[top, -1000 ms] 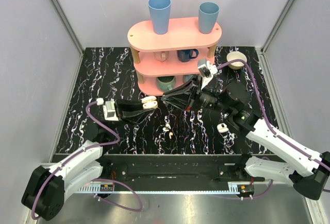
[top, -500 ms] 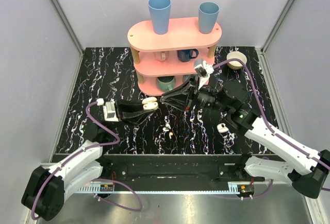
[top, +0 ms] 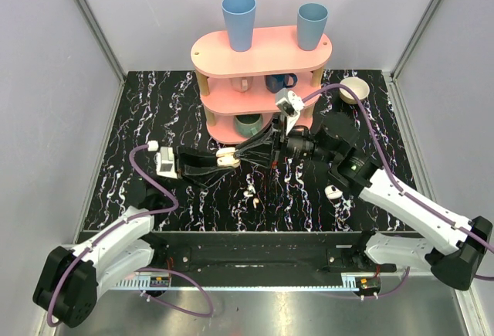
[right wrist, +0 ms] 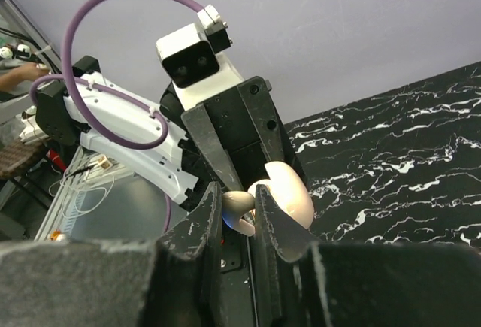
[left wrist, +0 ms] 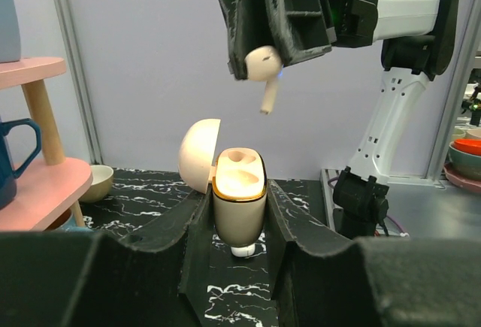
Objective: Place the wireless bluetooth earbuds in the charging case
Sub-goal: Insert the right earbud into the right side groove of the charging case.
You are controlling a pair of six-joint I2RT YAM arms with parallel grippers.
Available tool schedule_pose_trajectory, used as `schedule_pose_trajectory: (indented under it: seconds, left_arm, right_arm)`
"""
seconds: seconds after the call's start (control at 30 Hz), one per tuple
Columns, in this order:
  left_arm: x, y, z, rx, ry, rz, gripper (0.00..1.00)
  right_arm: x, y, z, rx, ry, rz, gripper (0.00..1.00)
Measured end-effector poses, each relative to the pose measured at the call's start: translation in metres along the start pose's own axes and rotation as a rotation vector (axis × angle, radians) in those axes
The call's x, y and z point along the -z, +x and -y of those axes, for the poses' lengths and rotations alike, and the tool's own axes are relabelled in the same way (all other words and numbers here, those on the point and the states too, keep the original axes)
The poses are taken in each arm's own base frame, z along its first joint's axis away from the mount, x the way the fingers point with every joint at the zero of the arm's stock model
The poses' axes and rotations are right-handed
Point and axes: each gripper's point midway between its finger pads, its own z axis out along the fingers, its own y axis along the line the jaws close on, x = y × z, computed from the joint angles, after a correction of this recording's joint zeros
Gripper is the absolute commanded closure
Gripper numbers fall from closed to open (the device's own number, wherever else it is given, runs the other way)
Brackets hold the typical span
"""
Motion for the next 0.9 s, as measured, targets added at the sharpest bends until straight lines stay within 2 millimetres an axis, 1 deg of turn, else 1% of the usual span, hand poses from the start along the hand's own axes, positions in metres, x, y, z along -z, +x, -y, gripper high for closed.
schedule_pose_trajectory:
  seconds: [0.2, 0.33, 0.57, 0.9]
  left_arm:
    - [0.000, 0.001, 0.003, 0.019, 0.013, -0.007, 1.00]
    - [0.000, 0.001, 0.004, 0.022, 0.017, -0.010, 1.00]
    - [0.000, 0.002, 0.004, 0.029, 0.020, -0.013, 1.00]
    - [0.000, 0.007, 0.001, 0.044, 0.013, -0.025, 1.00]
  right_arm:
    - [-0.004, 0.013, 0.009, 0.014, 0.011, -0.061, 0.83]
    - [-0.003, 0.020, 0.013, 0.027, 0.026, -0.095, 0.83]
    - [-0.001, 0.020, 0.018, 0.062, 0.053, -0.115, 0.83]
    - [-0.004, 0.022, 0.021, 0.065, 0.056, -0.126, 0.83]
